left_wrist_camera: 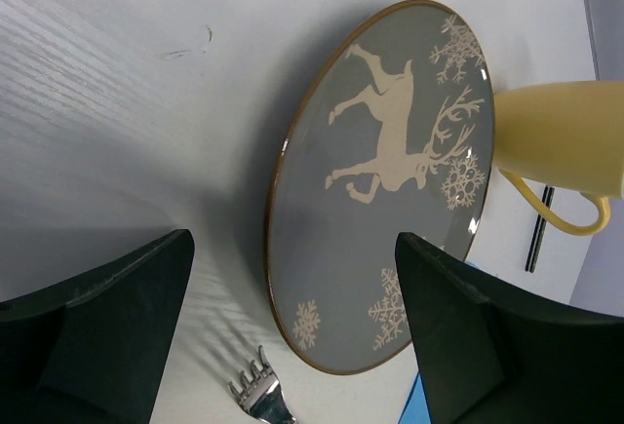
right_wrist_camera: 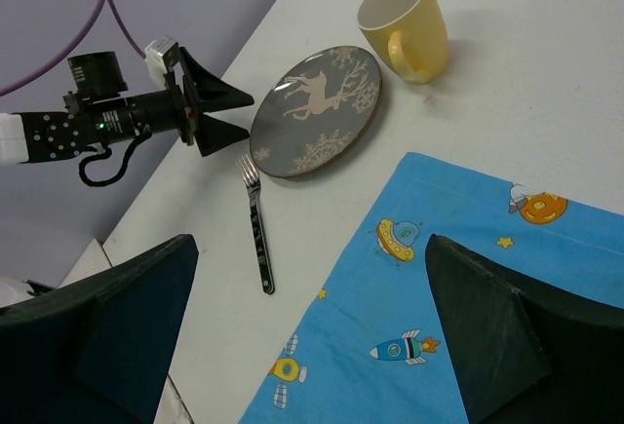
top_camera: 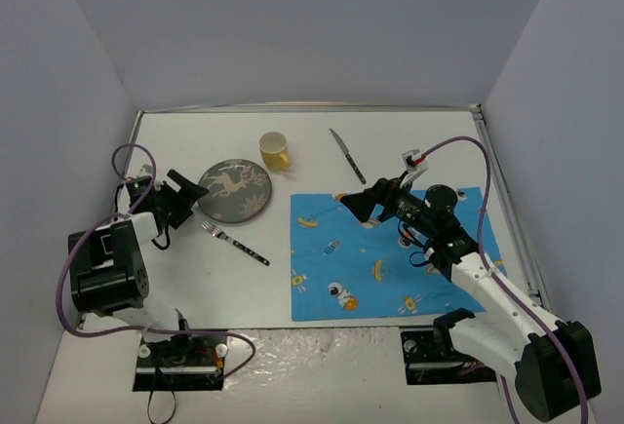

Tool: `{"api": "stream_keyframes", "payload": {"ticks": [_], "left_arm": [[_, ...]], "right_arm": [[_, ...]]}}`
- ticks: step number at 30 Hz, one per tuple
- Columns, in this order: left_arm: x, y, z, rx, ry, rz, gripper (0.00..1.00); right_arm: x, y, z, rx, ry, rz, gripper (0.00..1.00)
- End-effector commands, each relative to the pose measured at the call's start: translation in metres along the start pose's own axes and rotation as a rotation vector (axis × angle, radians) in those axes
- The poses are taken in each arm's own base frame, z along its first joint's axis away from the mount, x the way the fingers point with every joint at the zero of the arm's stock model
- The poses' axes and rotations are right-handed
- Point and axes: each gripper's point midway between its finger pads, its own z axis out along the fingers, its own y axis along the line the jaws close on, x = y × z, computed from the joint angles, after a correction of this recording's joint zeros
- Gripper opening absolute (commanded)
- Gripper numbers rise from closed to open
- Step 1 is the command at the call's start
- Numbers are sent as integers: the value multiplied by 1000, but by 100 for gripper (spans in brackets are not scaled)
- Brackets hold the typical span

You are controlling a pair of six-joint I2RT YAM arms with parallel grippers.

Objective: Set the dinner table for one person

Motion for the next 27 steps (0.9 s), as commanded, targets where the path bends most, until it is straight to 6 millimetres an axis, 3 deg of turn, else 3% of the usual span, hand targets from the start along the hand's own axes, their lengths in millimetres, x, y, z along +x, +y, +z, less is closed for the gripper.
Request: {"api": "stream_keyframes", "payload": {"ticks": [1,17,27], "left_arm": [[-18,-27,7,161,-49,33,80],[27,11,42,120,125,-48,68],[43,29,52,86,163,-79,61]], "right_arm": [[-14,21,-2,-103,-56,-81,100],[-6,11,-2,-73,-55,-84,100],[-6,7,-3,-51,-52,-98,100]]}}
